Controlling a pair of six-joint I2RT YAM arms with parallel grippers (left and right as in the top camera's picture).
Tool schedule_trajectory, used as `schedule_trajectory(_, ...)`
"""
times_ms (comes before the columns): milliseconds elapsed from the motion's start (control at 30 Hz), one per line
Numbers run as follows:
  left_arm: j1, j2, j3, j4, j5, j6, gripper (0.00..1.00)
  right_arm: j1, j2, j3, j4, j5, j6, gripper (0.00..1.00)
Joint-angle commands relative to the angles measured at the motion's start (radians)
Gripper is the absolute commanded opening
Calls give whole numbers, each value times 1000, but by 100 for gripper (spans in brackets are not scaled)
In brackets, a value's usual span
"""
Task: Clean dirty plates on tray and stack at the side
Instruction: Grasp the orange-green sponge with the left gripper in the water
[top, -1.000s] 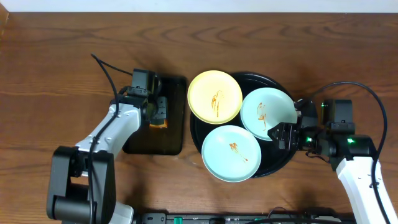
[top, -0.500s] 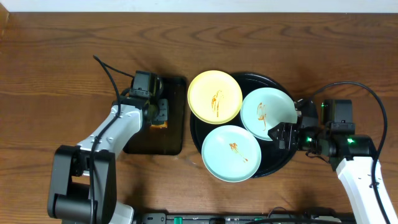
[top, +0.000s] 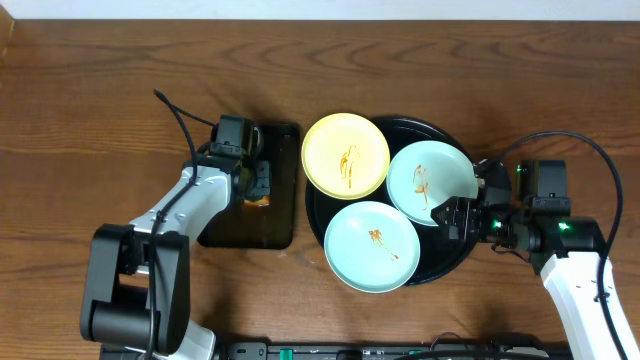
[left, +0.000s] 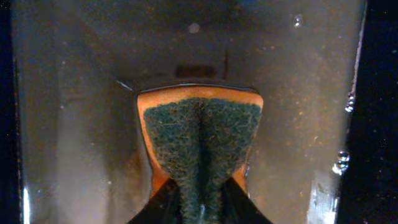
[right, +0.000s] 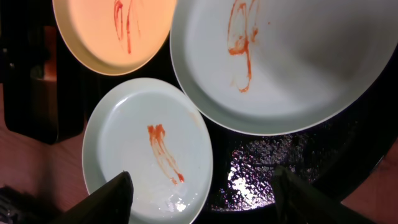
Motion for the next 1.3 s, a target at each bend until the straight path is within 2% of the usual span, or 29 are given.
schedule_trajectory(0, -2, 34, -28, -3, 1, -2, 10, 8, 5, 13, -2, 1, 12, 69)
schedule_trajectory(233, -2, 11, 2, -35, 4, -2, 8, 8, 5, 13, -6, 1, 12, 69)
schedule_trajectory(600, -2, -216, 50, -99, 31, -1, 7, 8, 5, 13, -8, 2, 12, 70)
schedule_trajectory(1133, -2, 23, -4, -97, 32, -2, 7, 8, 6, 13, -39, 1, 11, 71)
schedule_trajectory(1267, -2, 18, 2, -102, 38, -1, 7, 8, 11, 13, -56, 2, 11, 71)
